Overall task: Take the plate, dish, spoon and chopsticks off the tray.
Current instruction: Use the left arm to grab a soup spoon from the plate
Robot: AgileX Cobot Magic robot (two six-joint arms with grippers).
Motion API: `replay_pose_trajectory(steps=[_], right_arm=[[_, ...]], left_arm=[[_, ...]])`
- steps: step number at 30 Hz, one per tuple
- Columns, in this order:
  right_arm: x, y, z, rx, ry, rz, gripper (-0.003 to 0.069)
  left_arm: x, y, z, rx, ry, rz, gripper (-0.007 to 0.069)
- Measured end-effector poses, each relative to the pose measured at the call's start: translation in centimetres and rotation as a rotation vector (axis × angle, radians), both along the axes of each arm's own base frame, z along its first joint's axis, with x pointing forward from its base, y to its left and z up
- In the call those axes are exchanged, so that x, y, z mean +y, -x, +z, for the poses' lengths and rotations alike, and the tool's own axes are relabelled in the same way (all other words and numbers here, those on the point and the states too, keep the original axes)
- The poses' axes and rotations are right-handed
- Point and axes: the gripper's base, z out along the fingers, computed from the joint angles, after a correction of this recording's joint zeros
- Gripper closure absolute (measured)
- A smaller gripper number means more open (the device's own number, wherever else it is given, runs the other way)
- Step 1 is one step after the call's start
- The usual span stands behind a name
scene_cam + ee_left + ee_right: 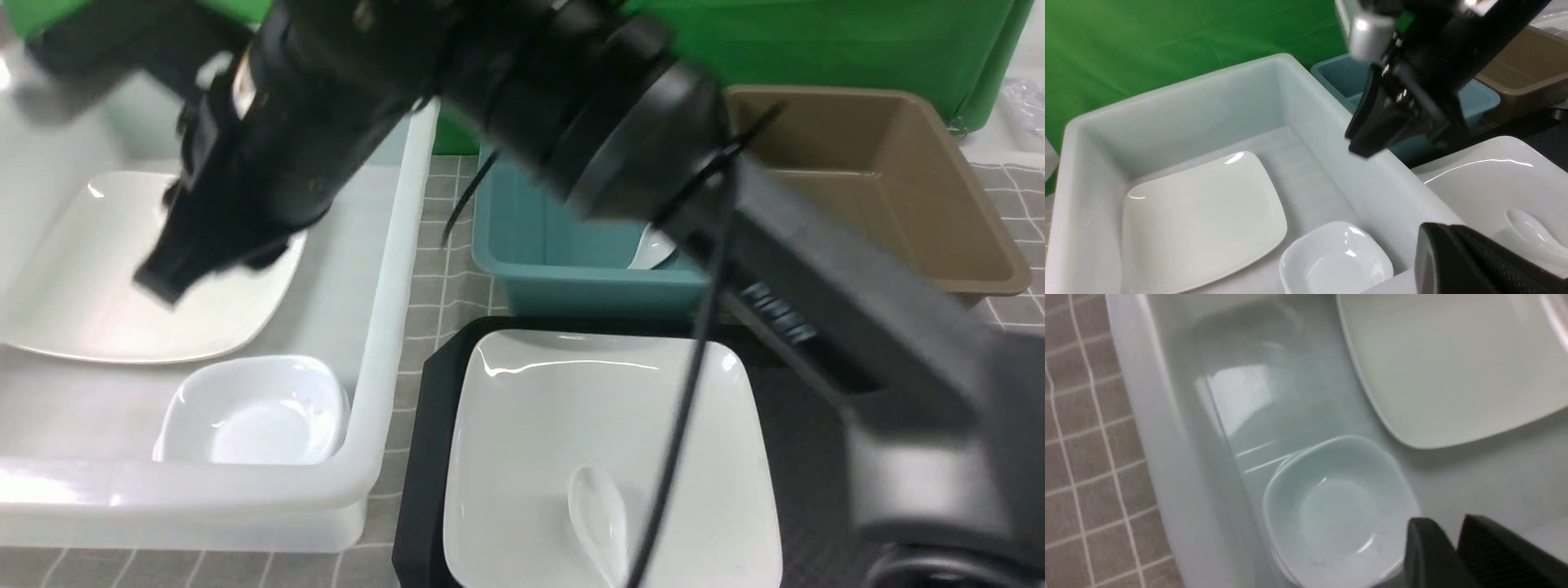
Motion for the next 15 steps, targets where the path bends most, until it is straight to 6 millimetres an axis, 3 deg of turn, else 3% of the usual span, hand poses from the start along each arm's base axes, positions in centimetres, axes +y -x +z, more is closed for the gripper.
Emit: replay_pose_trajectory(steps=[2,4,7,8,15], right_arm=[[-1.0,0.0,1.4,-0.011,-0.022,-0.023,0.0565],[-4.0,0.9,4.8,-0.031,-0.055,-0.061,0.0604],[-6.1,1.8,6.5,-0.044,-0.051,-0.083,0.0608],[-8.0,2.9,7.5,-0.057,-0.03,-0.105,0.0609],[-15.0,6.3,7.2,-0.08,0.124,-0.241,0.0608]], left_arm=[[-0.2,-0.4,0.0,0.013,-0.007,0.0,0.0617],[-0.9,-1.6,-0.1,0.057,-0.031,0.0,0.0617],[-1.3,-2.5,-0.2,0.092,-0.049,0.0,0.0617],[-1.7,-3.2,-0.3,0.116,-0.066,0.0,0.0617],[-3.6,-6.3,-1.0,0.212,-0.16,-0.042,0.0617]])
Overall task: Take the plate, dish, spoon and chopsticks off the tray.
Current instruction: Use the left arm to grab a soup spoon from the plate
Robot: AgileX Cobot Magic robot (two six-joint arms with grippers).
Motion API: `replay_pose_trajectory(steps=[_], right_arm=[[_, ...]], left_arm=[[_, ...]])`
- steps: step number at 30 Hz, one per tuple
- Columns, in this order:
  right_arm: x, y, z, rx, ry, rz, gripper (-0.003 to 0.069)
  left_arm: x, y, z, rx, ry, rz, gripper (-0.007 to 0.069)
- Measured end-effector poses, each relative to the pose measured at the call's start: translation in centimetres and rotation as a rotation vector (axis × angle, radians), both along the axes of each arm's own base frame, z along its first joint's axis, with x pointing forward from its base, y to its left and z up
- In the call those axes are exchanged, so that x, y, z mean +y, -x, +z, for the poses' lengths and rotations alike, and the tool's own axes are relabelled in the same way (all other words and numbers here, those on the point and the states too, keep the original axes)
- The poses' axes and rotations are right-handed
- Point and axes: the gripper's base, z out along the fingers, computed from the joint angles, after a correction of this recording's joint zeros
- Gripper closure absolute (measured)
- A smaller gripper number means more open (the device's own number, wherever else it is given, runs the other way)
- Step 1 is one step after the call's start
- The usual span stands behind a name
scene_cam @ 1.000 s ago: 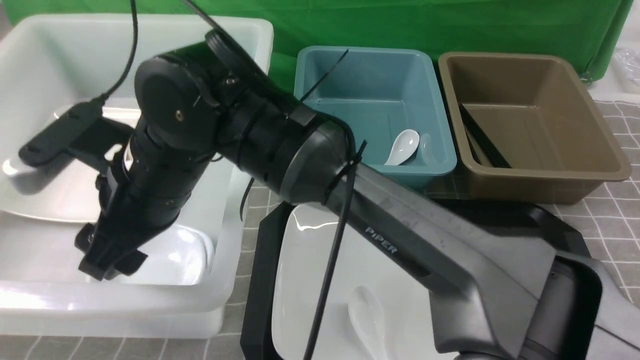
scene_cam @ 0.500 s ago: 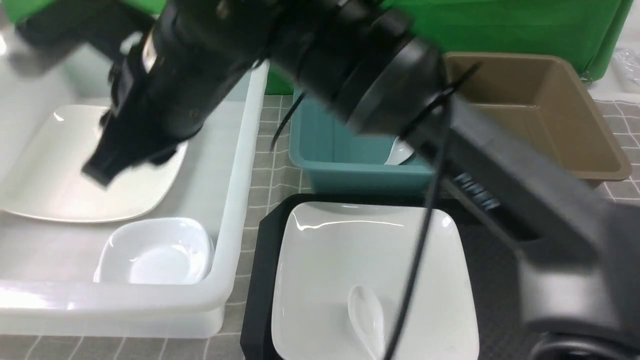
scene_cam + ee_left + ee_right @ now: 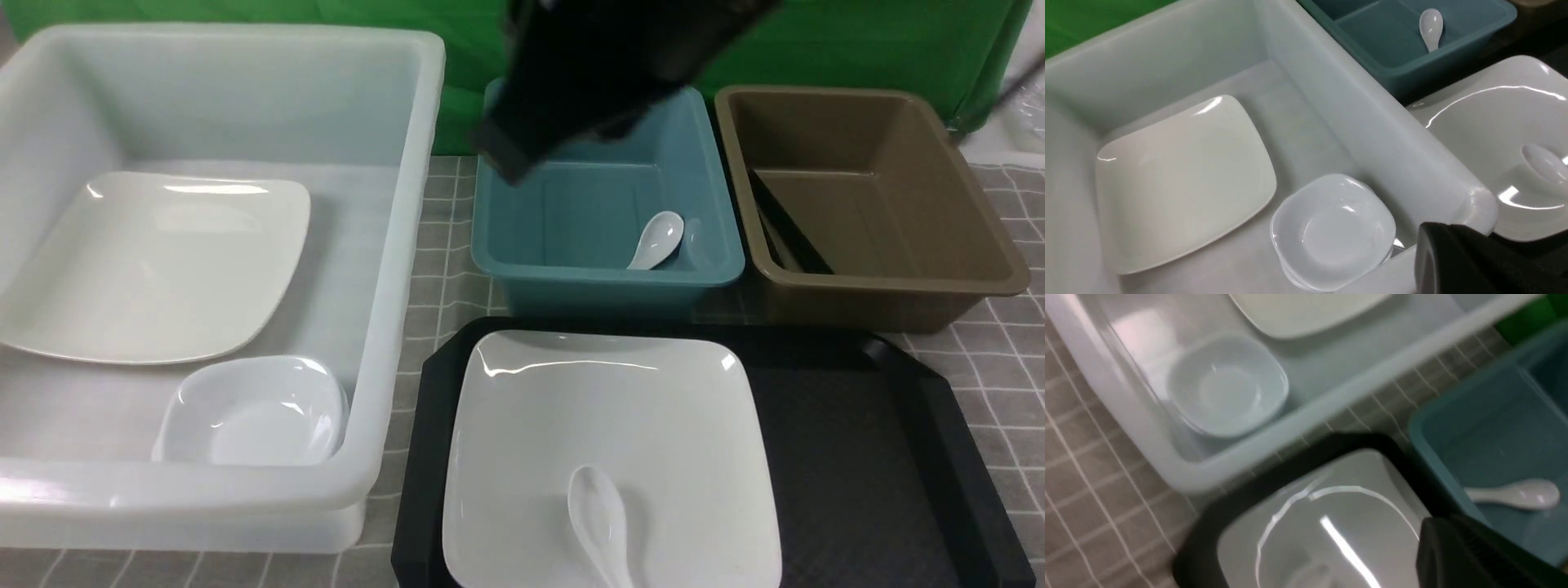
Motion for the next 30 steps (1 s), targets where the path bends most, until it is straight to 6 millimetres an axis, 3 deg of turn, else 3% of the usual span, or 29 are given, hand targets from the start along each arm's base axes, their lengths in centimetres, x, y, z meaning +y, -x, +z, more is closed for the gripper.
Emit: replay_pose_trajectory(steps=[6,12,14,15,16,19,22,23,30], right_arm=[[-6.3,3.7,-3.3,0.043,0.102,-0.149,0.0604],[-11.7,7.6,-6.5,0.091,0.108,-0.242,0.0596],[-14.1,9.3,-7.4,0.09,0.077,-0.298,0.0592],[-14.1,9.3,-7.4,0.09,0.077,-0.298,0.0592],[-15.6,10.4,-7.9,0.088,0.049,-0.327,0.0589],[-17.6,11.9,-8.7,0.081,-0.006,-0.364,0.0587],[-18.7,12.7,-8.9,0.072,-0.042,-0.379,0.0585],[-19.6,13.4,-9.0,0.059,-0.072,-0.382,0.0582],[-21.6,15.0,-8.8,0.016,-0.15,-0.38,0.0571]], left_arm=[[-2.6,-3.5,-1.4,0.123,-0.066,-0.073,0.0617],[-6.8,-7.5,-3.7,0.254,-0.045,-0.186,0.0617],[-9.3,-10.0,-6.0,0.378,0.006,-0.217,0.0617],[-9.5,-10.2,-6.2,0.393,0.008,-0.218,0.0617],[-11.0,-11.7,-8.4,0.509,0.031,-0.219,0.0617],[-13.1,-13.3,-11.4,0.647,0.023,-0.226,0.0617],[-14.5,-13.6,-12.3,0.676,0.01,-0.228,0.0617],[-16.1,-13.7,-12.9,0.683,-0.012,-0.235,0.0617],[-22.5,-12.6,-13.0,0.707,-0.028,-0.26,0.0617]])
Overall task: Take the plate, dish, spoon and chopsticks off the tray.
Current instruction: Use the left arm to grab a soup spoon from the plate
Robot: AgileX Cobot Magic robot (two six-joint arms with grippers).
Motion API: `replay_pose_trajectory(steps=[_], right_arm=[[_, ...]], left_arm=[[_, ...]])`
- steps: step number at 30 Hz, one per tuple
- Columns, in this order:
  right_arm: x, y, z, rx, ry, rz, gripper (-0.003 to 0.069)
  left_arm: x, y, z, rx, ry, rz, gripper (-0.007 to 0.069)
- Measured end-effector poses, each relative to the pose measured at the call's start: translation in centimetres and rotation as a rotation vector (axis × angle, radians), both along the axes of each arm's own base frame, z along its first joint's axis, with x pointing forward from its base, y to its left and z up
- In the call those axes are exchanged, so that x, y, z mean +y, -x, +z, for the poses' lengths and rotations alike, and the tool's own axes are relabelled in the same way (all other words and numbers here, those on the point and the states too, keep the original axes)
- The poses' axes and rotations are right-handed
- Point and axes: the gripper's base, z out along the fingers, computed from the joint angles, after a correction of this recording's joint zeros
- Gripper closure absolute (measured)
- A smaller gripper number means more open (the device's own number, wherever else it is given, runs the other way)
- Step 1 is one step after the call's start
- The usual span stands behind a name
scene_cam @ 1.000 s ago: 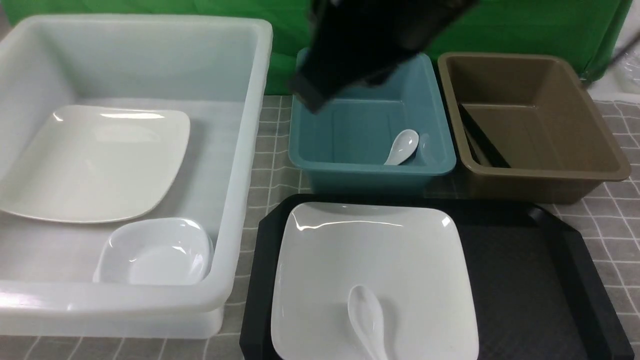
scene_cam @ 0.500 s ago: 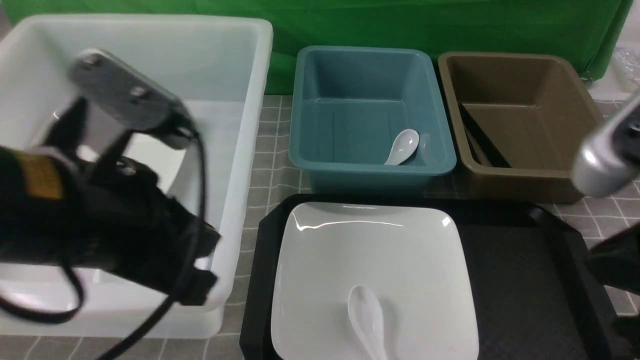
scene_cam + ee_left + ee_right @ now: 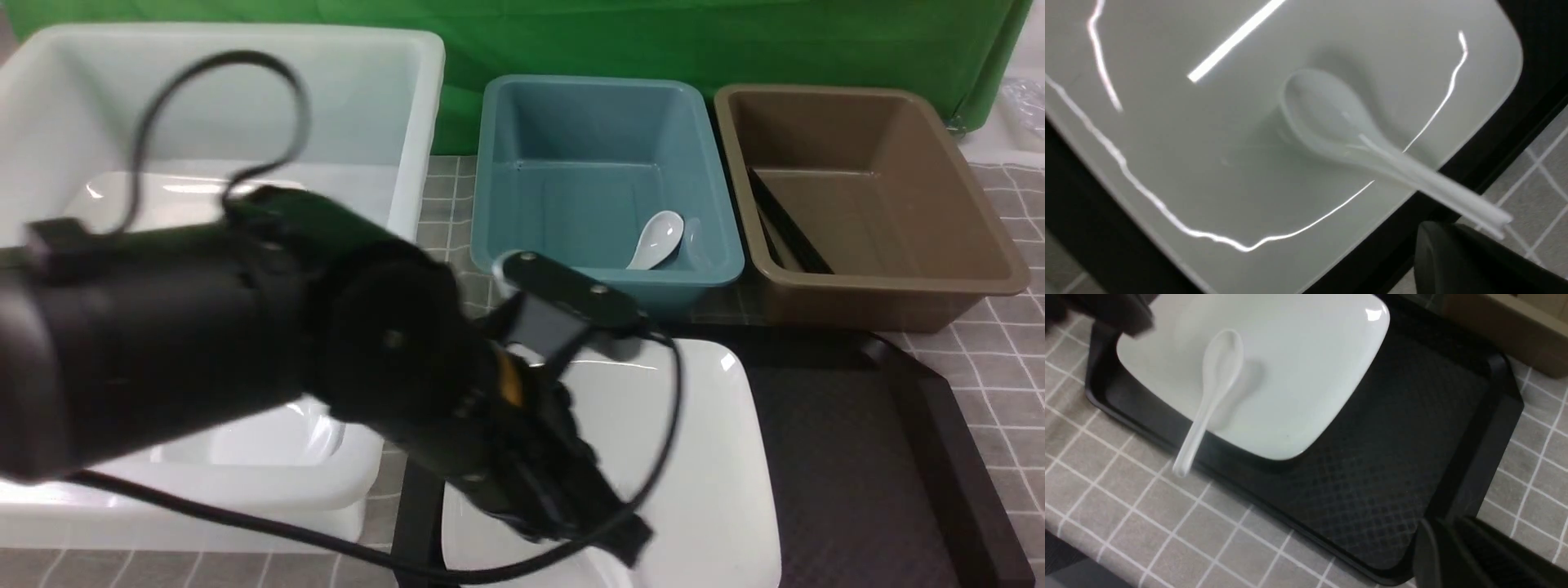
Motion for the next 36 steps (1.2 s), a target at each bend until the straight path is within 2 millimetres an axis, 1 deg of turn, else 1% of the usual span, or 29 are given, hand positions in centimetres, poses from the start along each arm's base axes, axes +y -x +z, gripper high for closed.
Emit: replay_pose_trajectory(steps=[2,4,6,7,10,11,14,15,18,20,22,23,25,27,34,36], right_arm=[[-0.2,0.1,0.1,-0.011,0.004,0.011,0.0568],[-0.2,0.1,0.1,-0.017,0.013,0.022,0.0568],[-0.2,0.1,0.1,-0.022,0.024,0.033,0.0568],[-0.2,0.1,0.1,-0.023,0.024,0.034,0.0568],[-0.2,0.1,0.0,-0.03,0.041,0.052,0.0568],[-0.2,0.1,0.0,-0.033,0.044,0.056,0.0567],[0.0,-0.1,-0.1,-0.054,0.042,0.071,0.0563],[0.1,-0.1,-0.1,-0.056,0.042,0.073,0.0563],[0.4,-0.3,-0.3,-0.085,0.045,0.101,0.0558],[0.5,-0.4,-0.6,-0.086,0.05,0.106,0.0555],[0.6,-0.5,-1.1,-0.085,0.059,0.114,0.0551],[0.6,-0.5,-1.1,-0.085,0.061,0.116,0.0551],[0.7,-0.6,-1.5,-0.082,0.074,0.124,0.0549],[0.8,-0.6,-1.7,-0.079,0.079,0.126,0.0547],[0.8,-0.6,-1.7,-0.086,0.078,0.13,0.0534],[0.8,-0.6,-1.7,-0.086,0.078,0.131,0.0532]], left_arm=[[-1.0,-0.3,-0.2,0.02,0.0,0.018,0.0613],[-1.5,-0.6,-0.6,0.029,-0.006,0.028,0.0602],[-1.6,-1.0,-1.4,0.046,-0.028,0.041,0.057],[-1.6,-1.1,-1.5,0.05,-0.032,0.043,0.0566],[-0.9,-2.1,-3.1,0.127,-0.092,0.116,0.0462],[-0.7,-2.3,-3.4,0.141,-0.102,0.131,0.0441],[-0.3,-3.1,-4.4,0.189,-0.123,0.217,0.0332],[-0.2,-3.2,-4.4,0.189,-0.122,0.222,0.0319],[-0.6,-3.6,-5.0,0.197,-0.086,0.258,0.0205],[-0.9,-3.8,-5.3,0.21,-0.059,0.274,0.0174],[-1.3,-3.9,-6.1,0.237,-0.055,0.287,0.0153],[-1.3,-3.9,-6.2,0.24,-0.055,0.289,0.0153],[-1.6,-4.1,-7.4,0.258,-0.073,0.295,0.0152],[-1.8,-4.3,-8.0,0.264,-0.081,0.297,0.0152],[-2.8,-5.8,-8.2,0.175,-0.036,0.284,0.0157],[-3.0,-6.1,-8.6,0.159,-0.047,0.275,0.0162]])
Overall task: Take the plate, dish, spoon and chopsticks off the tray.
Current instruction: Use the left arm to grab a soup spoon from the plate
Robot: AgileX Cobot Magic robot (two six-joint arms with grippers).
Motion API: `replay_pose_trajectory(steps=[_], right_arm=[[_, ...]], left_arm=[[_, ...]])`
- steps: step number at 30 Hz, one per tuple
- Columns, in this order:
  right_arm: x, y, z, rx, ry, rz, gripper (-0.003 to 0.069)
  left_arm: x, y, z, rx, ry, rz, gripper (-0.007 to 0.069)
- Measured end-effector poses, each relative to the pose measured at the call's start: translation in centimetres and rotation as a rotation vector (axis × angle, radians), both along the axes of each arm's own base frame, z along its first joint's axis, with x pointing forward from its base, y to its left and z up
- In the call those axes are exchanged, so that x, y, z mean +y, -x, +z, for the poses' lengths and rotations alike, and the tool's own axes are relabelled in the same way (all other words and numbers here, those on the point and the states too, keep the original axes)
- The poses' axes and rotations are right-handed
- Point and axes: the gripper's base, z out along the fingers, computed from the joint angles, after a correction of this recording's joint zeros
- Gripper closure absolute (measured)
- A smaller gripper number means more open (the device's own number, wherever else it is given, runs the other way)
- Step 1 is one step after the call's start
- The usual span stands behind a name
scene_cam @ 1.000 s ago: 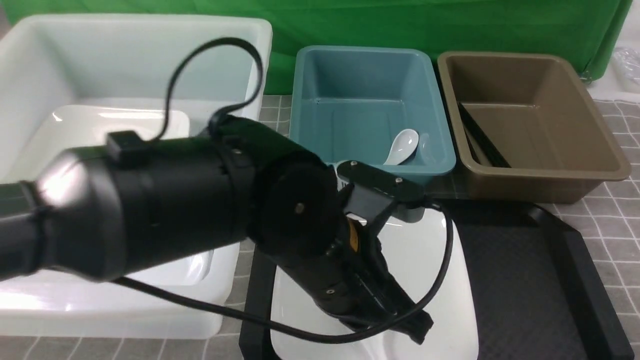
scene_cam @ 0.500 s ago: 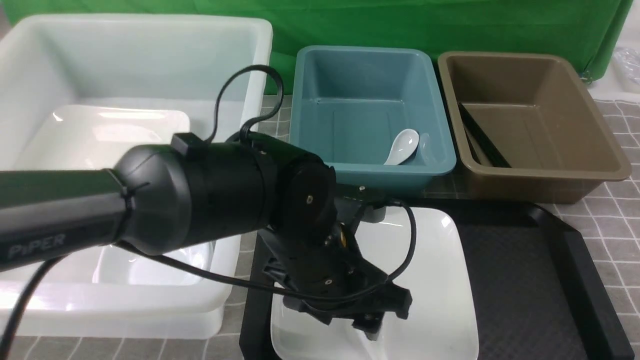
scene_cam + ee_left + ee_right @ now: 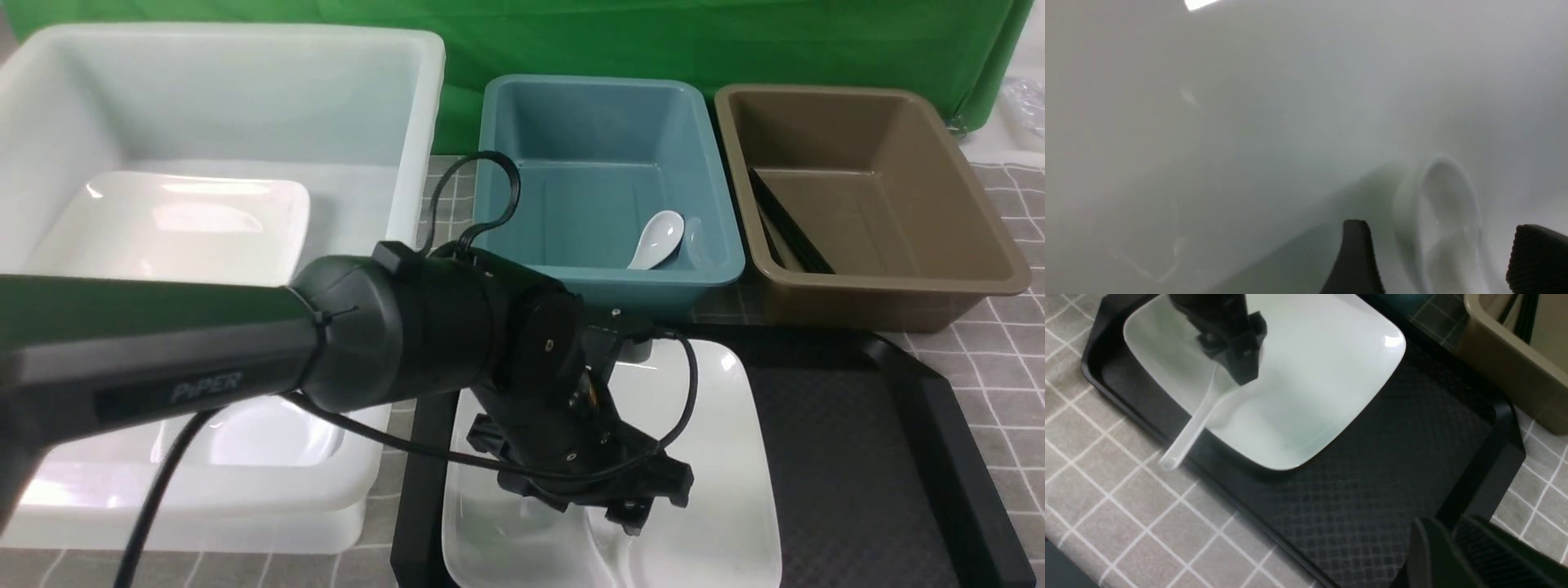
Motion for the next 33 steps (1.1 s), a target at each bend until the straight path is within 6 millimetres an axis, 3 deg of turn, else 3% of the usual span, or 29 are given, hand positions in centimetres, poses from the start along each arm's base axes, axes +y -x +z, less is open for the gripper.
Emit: replay_pose_trajectory(steps=[9,13,17,20,29,33], right_arm=[[0.0,0.0,0.0,0.0,0.0,0.0,0.0522],[0.0,0.0,0.0,-0.004,0.008,0.008,0.0517],[0.0,0.0,0.0,-0.008,0.015,0.016,0.0515],[0.0,0.0,0.0,-0.004,0.02,0.015,0.0512],[-0.2,0.1,-0.1,0.008,0.033,0.01,0.0501],[-0.2,0.1,-0.2,0.011,0.036,0.009,0.0496]], left_arm=[[-0.6,-0.7,-0.9,-0.032,0.001,-0.034,0.0166],[-0.7,-0.8,-0.9,-0.064,0.001,-0.087,0.021],[-0.7,-0.9,-1.0,-0.074,-0.007,-0.12,0.0342],[-0.7,-0.9,-1.1,-0.078,-0.009,-0.134,0.0492],[-0.7,-0.9,-0.8,-0.096,-0.025,-0.185,0.0497],[-0.7,-1.3,2.0,-0.162,-0.024,-0.218,0.0497]])
